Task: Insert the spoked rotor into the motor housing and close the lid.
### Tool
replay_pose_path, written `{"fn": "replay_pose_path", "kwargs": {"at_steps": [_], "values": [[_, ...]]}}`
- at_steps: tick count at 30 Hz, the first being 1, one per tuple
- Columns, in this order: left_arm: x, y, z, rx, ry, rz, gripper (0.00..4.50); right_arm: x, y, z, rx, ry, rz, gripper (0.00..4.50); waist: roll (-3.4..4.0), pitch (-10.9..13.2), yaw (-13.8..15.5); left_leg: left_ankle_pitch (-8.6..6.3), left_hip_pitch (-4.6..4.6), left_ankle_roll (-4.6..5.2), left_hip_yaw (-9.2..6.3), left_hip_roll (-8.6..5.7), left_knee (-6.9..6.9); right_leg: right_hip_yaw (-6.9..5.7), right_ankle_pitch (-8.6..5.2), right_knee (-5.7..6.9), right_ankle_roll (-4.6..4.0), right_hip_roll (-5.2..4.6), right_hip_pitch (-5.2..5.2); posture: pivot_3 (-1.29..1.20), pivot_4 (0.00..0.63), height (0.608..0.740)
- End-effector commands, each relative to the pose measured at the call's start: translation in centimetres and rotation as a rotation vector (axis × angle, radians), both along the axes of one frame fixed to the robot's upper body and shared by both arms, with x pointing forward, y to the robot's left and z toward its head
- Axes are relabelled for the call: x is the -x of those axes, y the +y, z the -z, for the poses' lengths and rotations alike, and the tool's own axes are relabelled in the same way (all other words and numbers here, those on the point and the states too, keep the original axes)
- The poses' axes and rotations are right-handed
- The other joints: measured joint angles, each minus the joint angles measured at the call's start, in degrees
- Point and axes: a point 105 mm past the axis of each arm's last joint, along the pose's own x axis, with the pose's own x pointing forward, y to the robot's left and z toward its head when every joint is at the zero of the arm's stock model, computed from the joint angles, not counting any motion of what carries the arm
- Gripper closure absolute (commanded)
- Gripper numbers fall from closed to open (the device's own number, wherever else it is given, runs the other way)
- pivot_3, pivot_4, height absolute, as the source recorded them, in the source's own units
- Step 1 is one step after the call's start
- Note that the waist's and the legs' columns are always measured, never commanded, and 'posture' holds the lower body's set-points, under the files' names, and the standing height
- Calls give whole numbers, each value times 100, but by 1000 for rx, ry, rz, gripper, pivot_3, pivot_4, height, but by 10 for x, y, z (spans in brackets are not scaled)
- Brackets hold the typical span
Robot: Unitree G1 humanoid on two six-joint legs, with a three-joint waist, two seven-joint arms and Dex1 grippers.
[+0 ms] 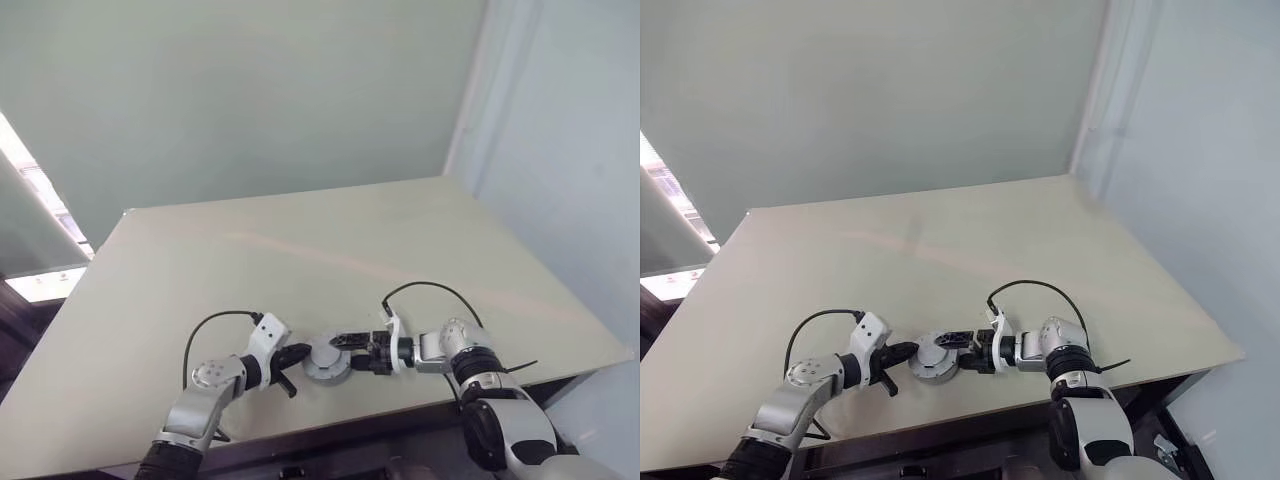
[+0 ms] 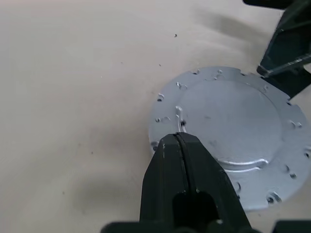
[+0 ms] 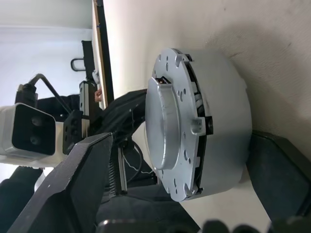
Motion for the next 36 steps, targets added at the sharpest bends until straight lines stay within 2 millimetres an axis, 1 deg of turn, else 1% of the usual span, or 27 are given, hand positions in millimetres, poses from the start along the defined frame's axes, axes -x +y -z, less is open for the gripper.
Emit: {"fn": "replay_pose_path", "kwargs": {"at_steps": [1, 3, 6, 11, 12, 13, 15, 27, 30, 33, 35, 36], "values": [[14, -18, 15, 10, 74, 64, 4500, -2, 28, -23, -129, -31, -28, 30, 0, 0, -1, 0, 0, 0, 0, 0, -1, 0, 0, 0, 0, 0, 0, 0, 0, 740], [14, -18, 15, 9, 74, 62, 4500, -3, 26, -23, -138, -24, -13, 30, 0, 0, 0, 0, 1, 0, 0, 1, -2, -1, 0, 0, 0, 1, 0, 0, 0, 740], [14, -18, 15, 8, 74, 63, 4500, -4, 22, -25, -156, -20, 3, 585, 0, 1, 1, 0, 1, 0, 0, 1, -1, 0, 0, 0, 0, 1, 0, 0, 0, 740], [14, -19, 15, 9, 74, 69, 4500, -5, 21, -31, -217, -9, 26, 2206, -1, 1, -5, 0, -4, 0, 0, 0, -7, 0, -1, -3, 1, 1, -5, 0, 0, 740], [14, -19, 16, 9, 74, 69, 4500, -6, 21, -32, -226, -6, 31, 2488, -1, 1, -15, 0, -2, 0, 2, 0, -9, 3, -1, -3, 1, 1, -5, 0, 0, 740], [13, -20, 16, 9, 74, 70, 4500, -6, 21, -33, -236, -4, 35, 2674, 0, 2, -14, 0, -2, 0, 2, 0, -10, 3, -1, -3, 1, 1, -4, 0, 0, 740], [13, -20, 16, 8, 73, 72, 4500, -6, 21, -33, -239, -3, 35, 3232, -2, 2, -15, 0, -3, 0, 0, 1, -10, 1, -1, -3, 1, 1, -6, 0, 0, 740], [10, -19, 13, 13, 58, 64, 4500, -5, 24, -28, -216, -13, 36, 3268, -2, 3, -20, 0, -2, 0, 2, 0, -10, 2, -1, -2, 3, 1, -5, 0, 0, 740], [10, -18, 12, 35, 126, 44, 4500, -4, 23, -27, -209, -15, 38, 3268, -2, 3, -21, 0, -2, 0, 2, 0, -10, 2, -2, -2, 3, 1, -4, 0, 0, 740], [6, -17, 4, 79, 142, 22, 3941, -4, 23, -26, -205, -14, 40, 3268, -2, 3, -31, 0, 0, 0, 2, 1, -9, 2, -1, 0, 3, 2, -3, 0, 0, 740], [3, -12, -1, 87, 141, -1, 3294, -4, 23, -25, -202, -14, 42, 3268, -2, 3, -48, 0, 1, 0, 2, 4, -10, 2, -1, 0, 3, 6, -4, 0, 0, 740], [0, -8, -3, 94, 142, -29, 3047, -4, 22, -25, -201, -14, 43, 3268, -3, 3, -57, 0, 1, 0, 2, 4, -12, 2, -2, -1, 2, 6, -5, 0, 0, 740]]}}
